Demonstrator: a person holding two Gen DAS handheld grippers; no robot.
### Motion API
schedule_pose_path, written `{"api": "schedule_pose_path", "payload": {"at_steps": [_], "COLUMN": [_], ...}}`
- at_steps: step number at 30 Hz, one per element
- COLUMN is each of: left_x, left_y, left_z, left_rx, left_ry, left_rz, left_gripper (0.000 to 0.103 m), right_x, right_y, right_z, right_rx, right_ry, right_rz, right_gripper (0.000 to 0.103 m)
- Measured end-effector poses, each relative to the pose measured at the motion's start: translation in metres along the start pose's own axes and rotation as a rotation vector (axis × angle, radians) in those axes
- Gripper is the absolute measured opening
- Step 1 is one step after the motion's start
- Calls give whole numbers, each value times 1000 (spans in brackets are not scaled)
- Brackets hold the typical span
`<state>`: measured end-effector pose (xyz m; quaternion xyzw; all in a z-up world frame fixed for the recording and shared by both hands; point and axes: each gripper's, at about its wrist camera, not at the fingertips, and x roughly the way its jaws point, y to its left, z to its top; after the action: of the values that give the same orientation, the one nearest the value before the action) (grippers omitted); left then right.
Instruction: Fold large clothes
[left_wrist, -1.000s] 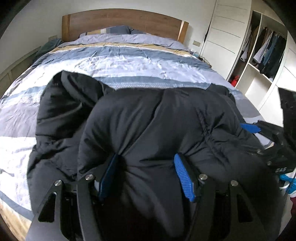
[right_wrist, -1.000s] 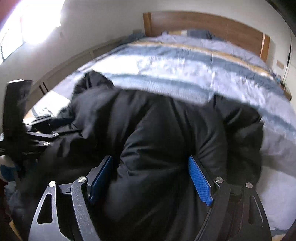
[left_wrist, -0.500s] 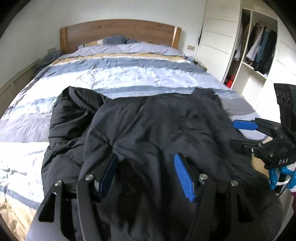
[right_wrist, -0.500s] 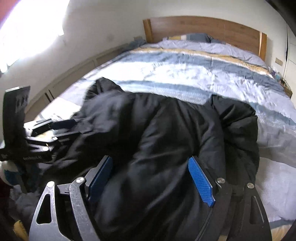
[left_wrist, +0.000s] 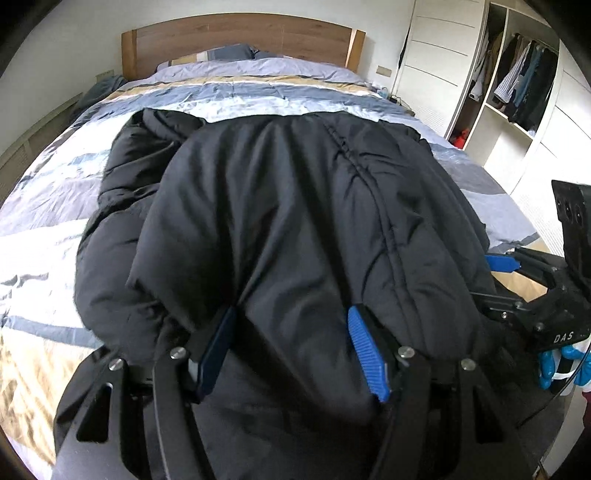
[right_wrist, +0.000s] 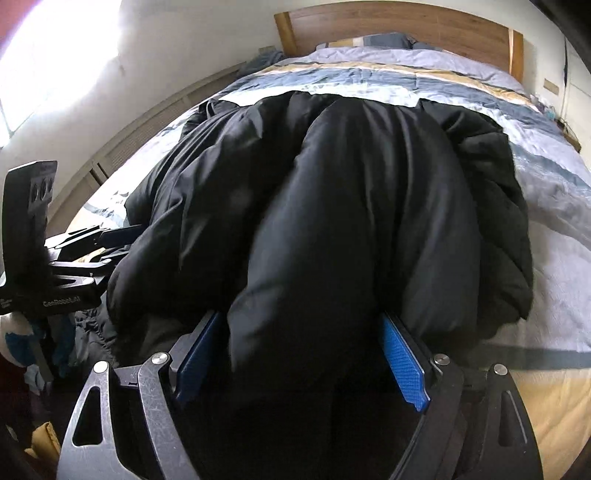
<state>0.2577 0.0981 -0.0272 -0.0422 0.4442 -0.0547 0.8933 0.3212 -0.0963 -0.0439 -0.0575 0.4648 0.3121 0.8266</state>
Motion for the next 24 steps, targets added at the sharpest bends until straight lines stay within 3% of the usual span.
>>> {"api": "schedule_pose_path", "payload": {"at_steps": [5,15,24], "left_x": [-31,-110,-158], "left_y": [-7,-21,-21], "left_z": [-5,-23,-60], "left_rx": [5,-14,-47], "left_ry": [-25,-159,-218], "left_rz": [85,254,277], "left_gripper": [62,62,62], "right_x": [-23,-86,-135], "right_y": [3,25,30], "right_z": [-12,-45,-86], "right_rx": [13,53,112], "right_ry": [-22,-104,-160], "right_rz": [-28,-77,-119], "right_gripper": [84,84,84]}}
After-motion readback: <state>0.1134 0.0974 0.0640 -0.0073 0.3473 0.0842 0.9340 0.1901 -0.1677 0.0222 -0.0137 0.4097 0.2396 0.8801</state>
